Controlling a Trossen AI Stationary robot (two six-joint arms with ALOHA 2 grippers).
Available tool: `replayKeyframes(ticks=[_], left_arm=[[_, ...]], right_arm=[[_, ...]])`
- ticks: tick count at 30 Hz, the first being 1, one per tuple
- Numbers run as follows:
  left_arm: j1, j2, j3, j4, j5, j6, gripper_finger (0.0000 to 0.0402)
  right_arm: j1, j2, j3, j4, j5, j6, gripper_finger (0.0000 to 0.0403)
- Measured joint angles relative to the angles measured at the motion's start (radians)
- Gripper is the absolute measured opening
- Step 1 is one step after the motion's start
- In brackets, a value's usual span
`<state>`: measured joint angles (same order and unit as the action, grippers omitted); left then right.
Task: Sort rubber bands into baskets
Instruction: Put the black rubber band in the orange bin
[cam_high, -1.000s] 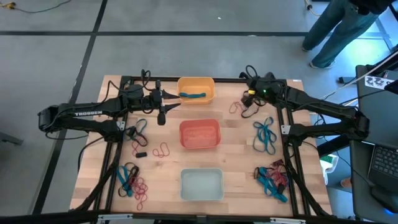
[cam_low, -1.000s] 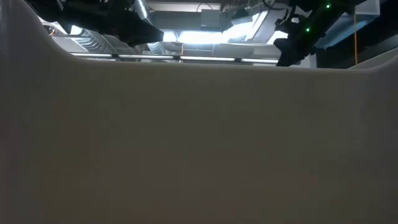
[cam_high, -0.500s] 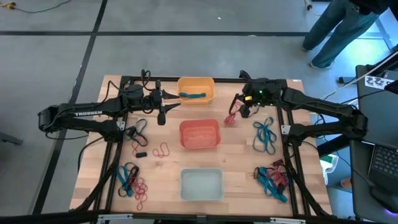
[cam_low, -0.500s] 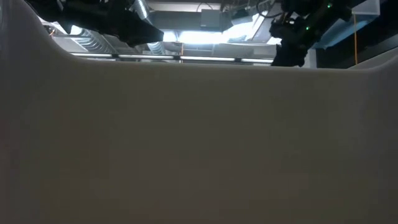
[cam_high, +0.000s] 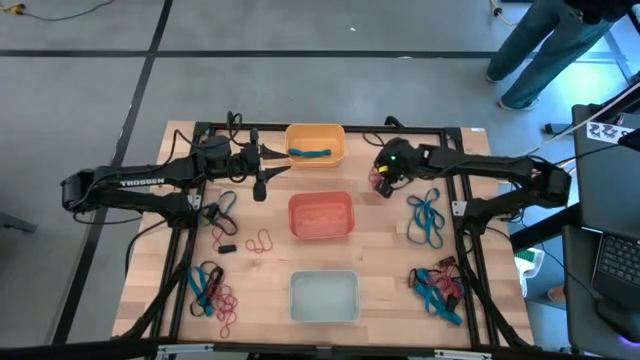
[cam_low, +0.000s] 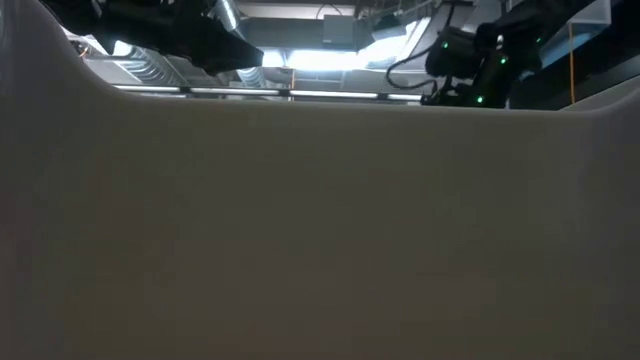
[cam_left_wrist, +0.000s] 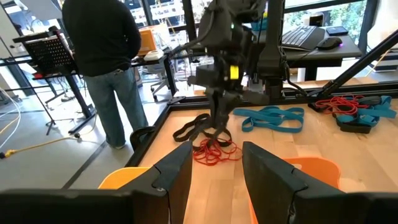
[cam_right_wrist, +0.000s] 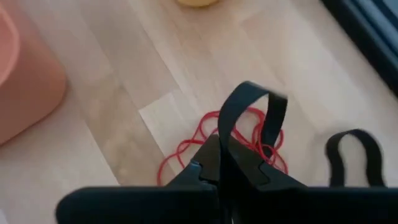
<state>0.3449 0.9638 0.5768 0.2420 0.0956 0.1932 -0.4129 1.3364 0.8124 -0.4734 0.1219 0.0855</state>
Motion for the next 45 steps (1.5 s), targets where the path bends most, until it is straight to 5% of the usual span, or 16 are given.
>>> replayKeyframes(ticks=[4, 13, 23, 38, 45], left_arm=[[0.0, 0.0, 0.0, 0.0, 0.0, 0.0, 0.0138], [0.0, 0.0, 0.0, 0.0, 0.0, 0.0, 0.0138], [0.0, 0.0, 0.0, 0.0, 0.0, 0.0, 0.0138], [0.0, 0.0, 0.0, 0.0, 0.0, -0.003, 0.0138], [0.0, 0.0, 0.0, 0.0, 0.0, -0.003, 0.0138]], right_arm=[[0.0, 0.027, 0.0, 0.011, -0.042, 0.019, 0.0034], [0.001, 0.035, 0.024, -0.098, -0.328, 0.025, 0.0148], [0.0, 0.034, 0.038, -0.358, -0.071, 0.041, 0.0171], [0.0, 0.036, -0.142, -0.139, 0.009, -0.092, 0.0171], [0.0, 0.036, -0.203, -0.005, 0.025, -0.146, 0.0129]])
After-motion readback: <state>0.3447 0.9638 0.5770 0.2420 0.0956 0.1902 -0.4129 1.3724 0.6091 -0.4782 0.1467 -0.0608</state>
